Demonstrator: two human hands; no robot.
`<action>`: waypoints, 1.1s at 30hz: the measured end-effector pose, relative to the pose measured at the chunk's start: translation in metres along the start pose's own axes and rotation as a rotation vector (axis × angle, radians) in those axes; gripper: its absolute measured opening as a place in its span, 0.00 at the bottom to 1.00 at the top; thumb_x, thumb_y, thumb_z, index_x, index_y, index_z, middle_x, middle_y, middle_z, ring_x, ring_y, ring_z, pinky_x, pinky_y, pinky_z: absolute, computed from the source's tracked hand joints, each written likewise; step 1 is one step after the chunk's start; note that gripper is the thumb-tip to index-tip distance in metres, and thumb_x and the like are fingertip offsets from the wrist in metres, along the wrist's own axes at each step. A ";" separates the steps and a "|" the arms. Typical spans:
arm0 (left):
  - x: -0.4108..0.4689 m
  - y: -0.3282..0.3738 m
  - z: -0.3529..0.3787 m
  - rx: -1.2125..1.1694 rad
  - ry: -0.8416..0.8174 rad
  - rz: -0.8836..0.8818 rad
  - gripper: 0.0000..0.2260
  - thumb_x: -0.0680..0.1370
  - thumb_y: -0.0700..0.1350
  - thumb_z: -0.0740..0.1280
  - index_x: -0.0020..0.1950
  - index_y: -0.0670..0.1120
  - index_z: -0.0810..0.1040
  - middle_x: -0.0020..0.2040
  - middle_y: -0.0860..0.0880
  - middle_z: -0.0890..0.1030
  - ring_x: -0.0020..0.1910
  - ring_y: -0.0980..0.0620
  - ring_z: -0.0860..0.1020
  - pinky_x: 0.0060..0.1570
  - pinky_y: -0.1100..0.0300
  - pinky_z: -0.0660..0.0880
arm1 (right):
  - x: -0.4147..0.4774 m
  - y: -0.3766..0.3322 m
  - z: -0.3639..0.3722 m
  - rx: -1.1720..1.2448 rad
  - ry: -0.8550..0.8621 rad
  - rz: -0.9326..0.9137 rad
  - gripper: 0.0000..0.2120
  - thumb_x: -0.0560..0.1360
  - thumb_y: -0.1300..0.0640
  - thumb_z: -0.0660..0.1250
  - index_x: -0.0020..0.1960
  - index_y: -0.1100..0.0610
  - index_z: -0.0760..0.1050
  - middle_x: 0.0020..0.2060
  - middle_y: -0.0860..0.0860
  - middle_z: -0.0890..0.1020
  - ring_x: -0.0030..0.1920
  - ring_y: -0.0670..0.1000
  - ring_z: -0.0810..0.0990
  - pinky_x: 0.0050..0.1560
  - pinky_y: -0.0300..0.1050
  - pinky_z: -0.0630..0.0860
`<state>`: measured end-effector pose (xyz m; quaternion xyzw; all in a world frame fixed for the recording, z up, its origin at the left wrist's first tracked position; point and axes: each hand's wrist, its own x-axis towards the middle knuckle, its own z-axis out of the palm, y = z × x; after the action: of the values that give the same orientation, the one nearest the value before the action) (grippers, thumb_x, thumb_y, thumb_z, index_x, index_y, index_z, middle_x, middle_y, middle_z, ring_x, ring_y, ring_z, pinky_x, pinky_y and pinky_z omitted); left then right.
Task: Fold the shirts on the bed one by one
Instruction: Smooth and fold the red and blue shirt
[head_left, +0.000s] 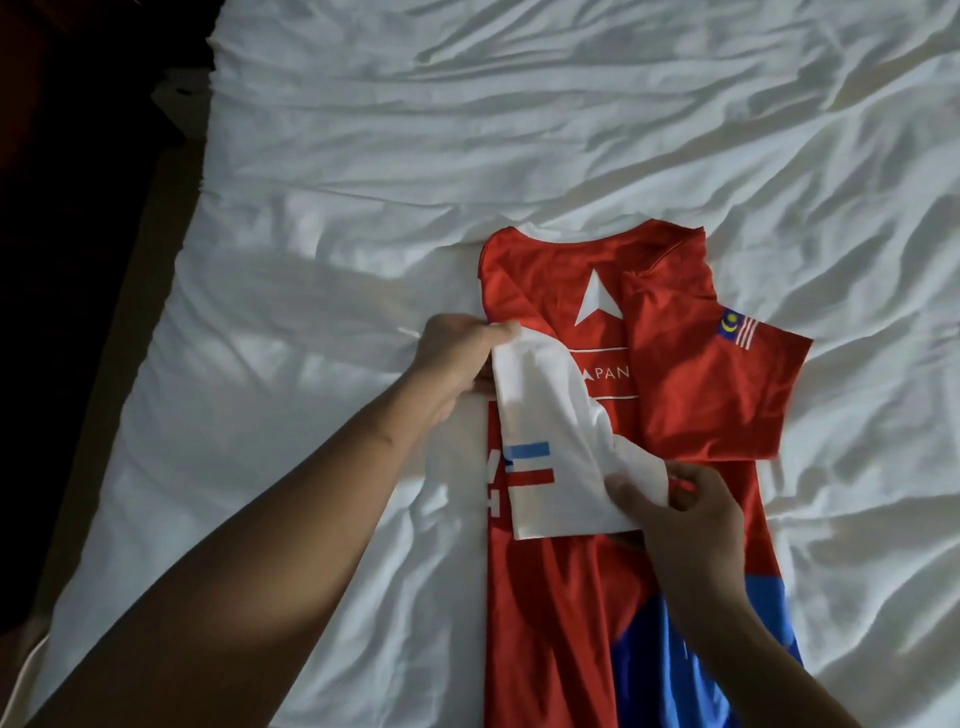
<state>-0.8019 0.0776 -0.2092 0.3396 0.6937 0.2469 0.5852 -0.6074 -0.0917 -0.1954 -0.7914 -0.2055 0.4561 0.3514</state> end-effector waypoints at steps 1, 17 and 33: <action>0.009 0.004 0.002 0.008 0.042 0.044 0.13 0.73 0.47 0.78 0.49 0.37 0.85 0.44 0.42 0.88 0.45 0.40 0.87 0.43 0.49 0.83 | -0.001 0.002 0.000 -0.106 0.003 -0.069 0.23 0.69 0.53 0.82 0.58 0.52 0.74 0.52 0.50 0.81 0.47 0.50 0.82 0.41 0.43 0.83; 0.088 0.027 0.000 0.321 0.169 0.319 0.05 0.74 0.44 0.79 0.45 0.47 0.84 0.45 0.48 0.85 0.44 0.50 0.83 0.43 0.55 0.81 | 0.005 0.071 0.035 -0.912 -0.333 -1.106 0.26 0.86 0.49 0.54 0.79 0.62 0.66 0.81 0.57 0.62 0.83 0.55 0.56 0.79 0.59 0.57; -0.034 -0.019 0.124 0.742 -0.075 1.026 0.08 0.76 0.47 0.73 0.44 0.44 0.80 0.41 0.48 0.77 0.42 0.47 0.77 0.40 0.50 0.77 | 0.161 -0.050 -0.068 -0.698 0.215 -0.755 0.16 0.79 0.59 0.65 0.67 0.59 0.78 0.65 0.59 0.76 0.65 0.63 0.71 0.65 0.62 0.72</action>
<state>-0.6810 0.0328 -0.2253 0.8175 0.4613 0.2269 0.2597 -0.4679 0.0204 -0.2285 -0.7746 -0.5788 0.1183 0.2258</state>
